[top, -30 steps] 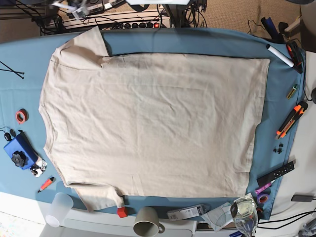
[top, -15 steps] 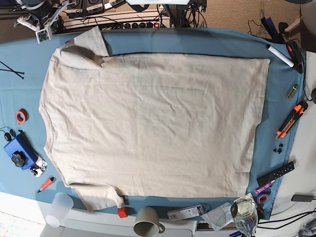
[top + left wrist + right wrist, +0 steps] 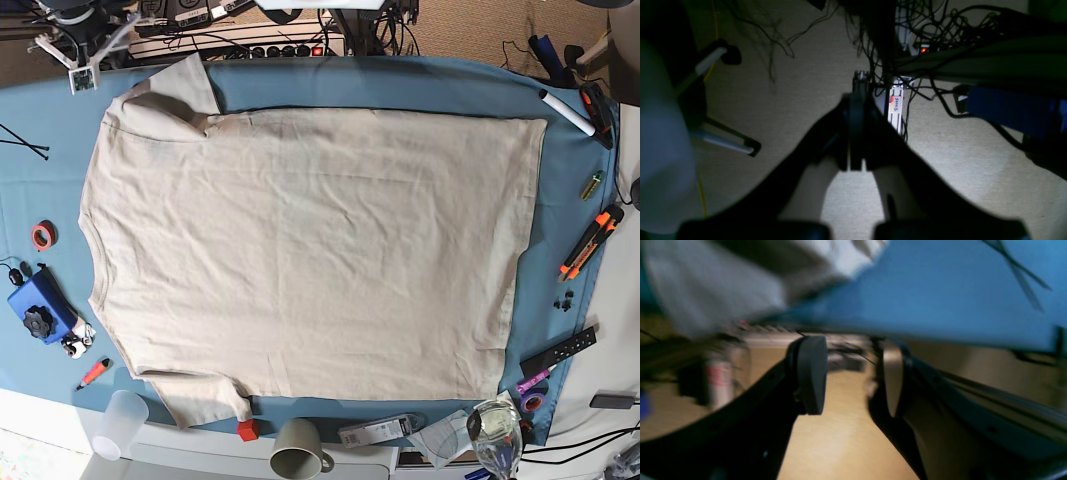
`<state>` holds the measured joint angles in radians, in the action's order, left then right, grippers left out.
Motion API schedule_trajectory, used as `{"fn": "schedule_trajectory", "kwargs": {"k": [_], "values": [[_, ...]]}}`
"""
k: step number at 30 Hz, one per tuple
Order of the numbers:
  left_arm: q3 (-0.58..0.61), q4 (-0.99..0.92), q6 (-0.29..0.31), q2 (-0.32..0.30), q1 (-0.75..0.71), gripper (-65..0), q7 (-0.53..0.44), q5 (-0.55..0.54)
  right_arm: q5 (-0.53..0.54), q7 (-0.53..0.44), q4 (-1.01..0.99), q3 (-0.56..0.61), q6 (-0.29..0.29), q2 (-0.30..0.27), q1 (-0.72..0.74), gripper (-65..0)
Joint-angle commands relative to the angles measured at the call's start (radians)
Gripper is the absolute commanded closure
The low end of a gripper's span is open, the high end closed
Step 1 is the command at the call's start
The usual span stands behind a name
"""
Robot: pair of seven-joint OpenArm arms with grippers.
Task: Fold the T-shirt properly
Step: 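Move the right gripper down to the shirt's shoulder corner and grasp it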
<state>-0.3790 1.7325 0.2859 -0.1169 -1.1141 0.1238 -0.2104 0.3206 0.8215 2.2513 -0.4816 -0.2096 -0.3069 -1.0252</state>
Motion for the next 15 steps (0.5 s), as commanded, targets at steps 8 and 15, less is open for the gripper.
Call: {"fn": "schedule_trajectory", "kwargs": {"k": [8, 15], "values": [[-0.003, 0.011, 0.004, -0.006, -0.016, 0.0, -0.011, -0.004, 0.148, -0.048, 0.013, -0.011, -0.166, 0.000, 0.022, -27.9], [-0.003, 0.011, 0.004, -0.025, -0.016, 0.0, -0.011, -0.004, 0.385, 0.000, 0.011, -0.059, -0.362, 0.064, 0.047, -27.9]]}}
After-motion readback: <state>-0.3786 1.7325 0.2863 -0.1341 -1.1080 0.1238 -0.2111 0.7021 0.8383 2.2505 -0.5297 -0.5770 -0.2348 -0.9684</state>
